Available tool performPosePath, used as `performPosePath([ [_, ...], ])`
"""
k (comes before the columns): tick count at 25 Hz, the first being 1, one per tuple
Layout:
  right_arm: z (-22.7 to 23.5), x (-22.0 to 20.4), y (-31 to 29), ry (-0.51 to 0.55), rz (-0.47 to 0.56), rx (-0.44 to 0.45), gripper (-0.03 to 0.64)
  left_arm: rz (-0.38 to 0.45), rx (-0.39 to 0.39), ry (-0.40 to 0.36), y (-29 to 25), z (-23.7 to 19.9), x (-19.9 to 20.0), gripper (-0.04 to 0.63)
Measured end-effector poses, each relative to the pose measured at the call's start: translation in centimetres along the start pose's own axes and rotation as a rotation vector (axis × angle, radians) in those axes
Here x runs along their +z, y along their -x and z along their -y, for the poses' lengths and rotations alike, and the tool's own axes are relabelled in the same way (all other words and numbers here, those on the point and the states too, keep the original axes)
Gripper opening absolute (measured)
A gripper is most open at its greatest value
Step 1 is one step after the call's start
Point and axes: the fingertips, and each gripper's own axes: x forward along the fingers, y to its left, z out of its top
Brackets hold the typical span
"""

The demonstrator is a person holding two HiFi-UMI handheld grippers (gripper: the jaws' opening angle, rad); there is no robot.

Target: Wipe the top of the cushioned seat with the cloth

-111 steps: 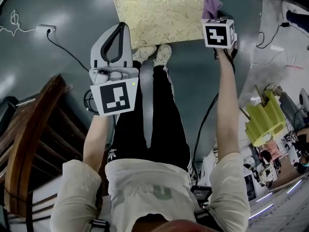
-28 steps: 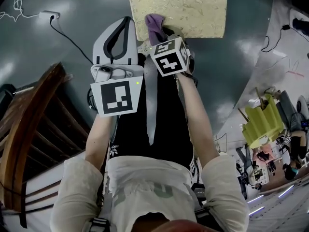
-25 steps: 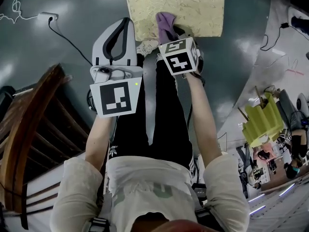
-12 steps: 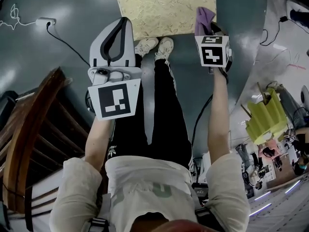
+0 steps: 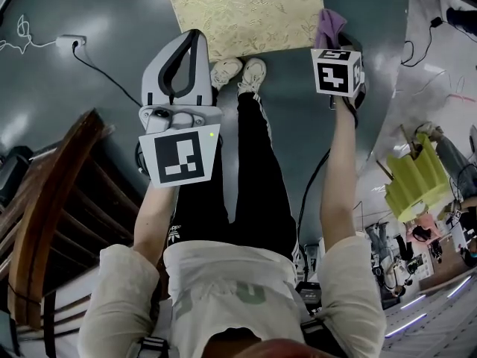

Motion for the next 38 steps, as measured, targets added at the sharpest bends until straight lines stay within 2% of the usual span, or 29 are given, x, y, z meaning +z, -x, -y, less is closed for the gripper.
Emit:
performPosePath([
  [15, 0.5, -0.2, -0.4, -0.024, -0.012, -0.018, 0.089, -0.004, -0.014, 0.004, -0.3, 0.6, -0.2, 0.006],
  [20, 0.1, 2.6, 2.5, -0.021, 0.034, -0.025, 0.089, 0.027, -0.004, 0.0, 0.1, -0.2, 2.1, 0.006],
  [23, -0.6, 7.0, 7.4, -0.033, 0.136, -0.027, 0.089, 0.067, 0.0, -0.001, 0.9, -1.0, 5.8, 0.006],
  [26, -1.1, 12.8, 14.2, -0.062, 0.278, -0.048, 0.089, 0.123, -0.006, 0.023, 1.8, -2.3, 11.3, 0.006],
  [30, -1.9, 18.7, 26.3, -0.168, 0.437, -0.077, 0.089, 0.134, -0.019, 0.028, 4.7, -3.4, 18.6, 0.006],
  [34, -2.9, 22.1, 37.9, -0.234, 0.582, -0.079, 0.089, 0.169, -0.046, 0.004, 8.6, -3.6, 24.9, 0.006],
  [38, -3.5, 22.0, 46.2, -0.294, 0.695, -0.091, 0.089, 0.203, -0.065, -0.055, 12.6, -2.8, 28.8, 0.006],
])
